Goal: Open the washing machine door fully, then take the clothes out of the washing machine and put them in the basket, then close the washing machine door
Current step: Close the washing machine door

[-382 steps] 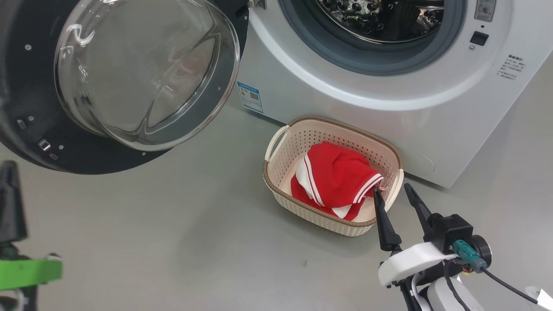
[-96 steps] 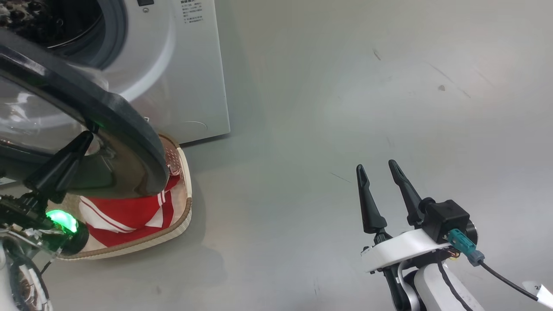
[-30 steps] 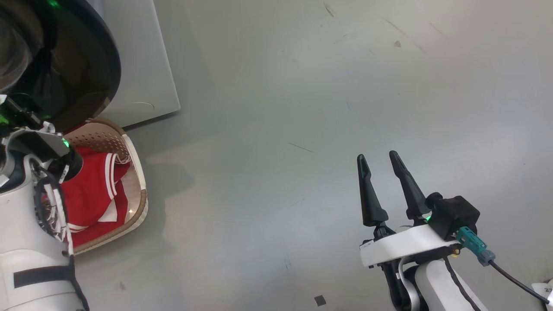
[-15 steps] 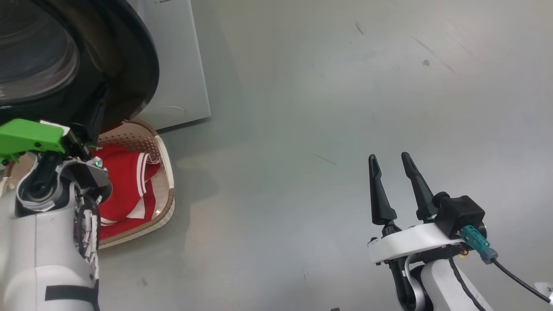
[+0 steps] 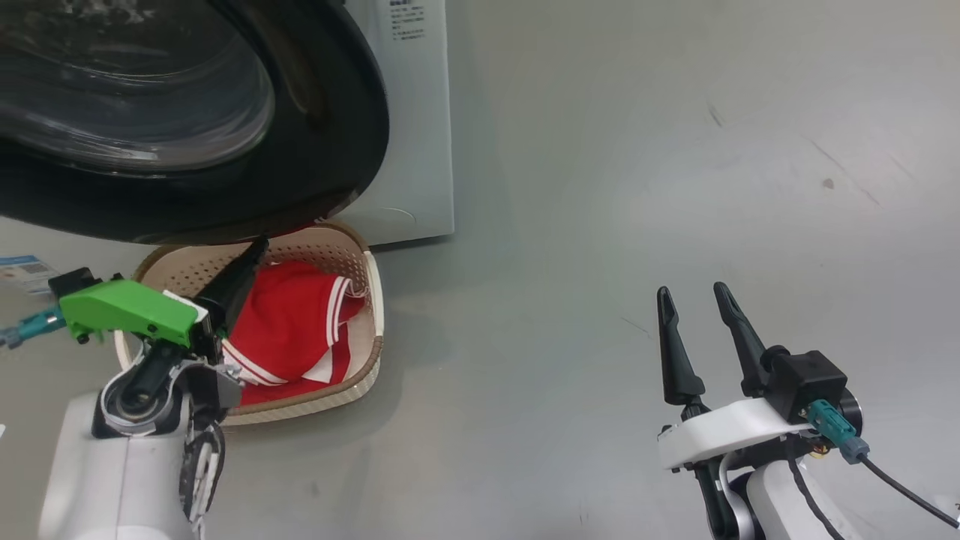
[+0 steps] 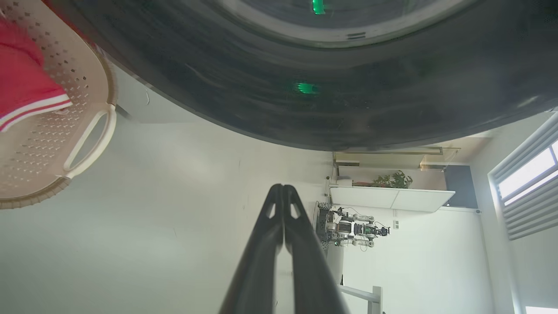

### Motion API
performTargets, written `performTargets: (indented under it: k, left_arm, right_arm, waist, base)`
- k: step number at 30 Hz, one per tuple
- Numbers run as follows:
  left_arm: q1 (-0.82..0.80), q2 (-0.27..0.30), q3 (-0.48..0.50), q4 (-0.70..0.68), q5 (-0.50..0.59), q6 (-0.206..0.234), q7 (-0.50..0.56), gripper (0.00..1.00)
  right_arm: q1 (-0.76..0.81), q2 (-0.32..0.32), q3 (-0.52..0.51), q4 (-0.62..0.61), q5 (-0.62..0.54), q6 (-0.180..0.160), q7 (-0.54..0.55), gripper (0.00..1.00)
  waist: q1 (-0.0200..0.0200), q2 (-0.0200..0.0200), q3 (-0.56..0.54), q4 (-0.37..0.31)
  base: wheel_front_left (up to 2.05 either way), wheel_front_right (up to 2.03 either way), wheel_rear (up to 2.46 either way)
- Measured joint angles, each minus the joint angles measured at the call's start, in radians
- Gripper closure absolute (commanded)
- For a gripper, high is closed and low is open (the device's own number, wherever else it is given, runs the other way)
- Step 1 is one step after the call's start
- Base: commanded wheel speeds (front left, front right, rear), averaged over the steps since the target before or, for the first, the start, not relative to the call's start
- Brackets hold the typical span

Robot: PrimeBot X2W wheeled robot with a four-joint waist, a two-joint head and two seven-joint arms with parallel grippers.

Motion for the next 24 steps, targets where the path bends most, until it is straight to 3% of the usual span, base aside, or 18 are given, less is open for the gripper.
performTargets:
  k: [6,12,24]
  left_arm:
    - [0.087,0.011,-0.059,-0.072,0.117,-0.001,-0.023,1.0]
    - [0.166,0.102,-0.123,-0.214,0.272,-0.001,-0.118,1.0]
    - [0.32,0.172,-0.255,-0.363,0.463,-0.001,-0.312,1.0]
  right_arm:
    - [0.033,-0.009,-0.018,0.013,-0.005,0.01,0.0,0.0]
    - [0.055,-0.01,-0.027,0.022,-0.01,0.027,0.0,0.0]
    - [0.077,-0.009,-0.049,0.023,-0.015,0.045,0.0,0.0]
  waist:
    - [0.0,0.0,-0.046,0.072]
    - [0.0,0.0,-0.087,0.143]
    - [0.0,0.0,-0.152,0.227]
  base:
    - [0.0,0.0,0.0]
    - [0.0,0.0,0.0]
    - [0.0,0.0,0.0]
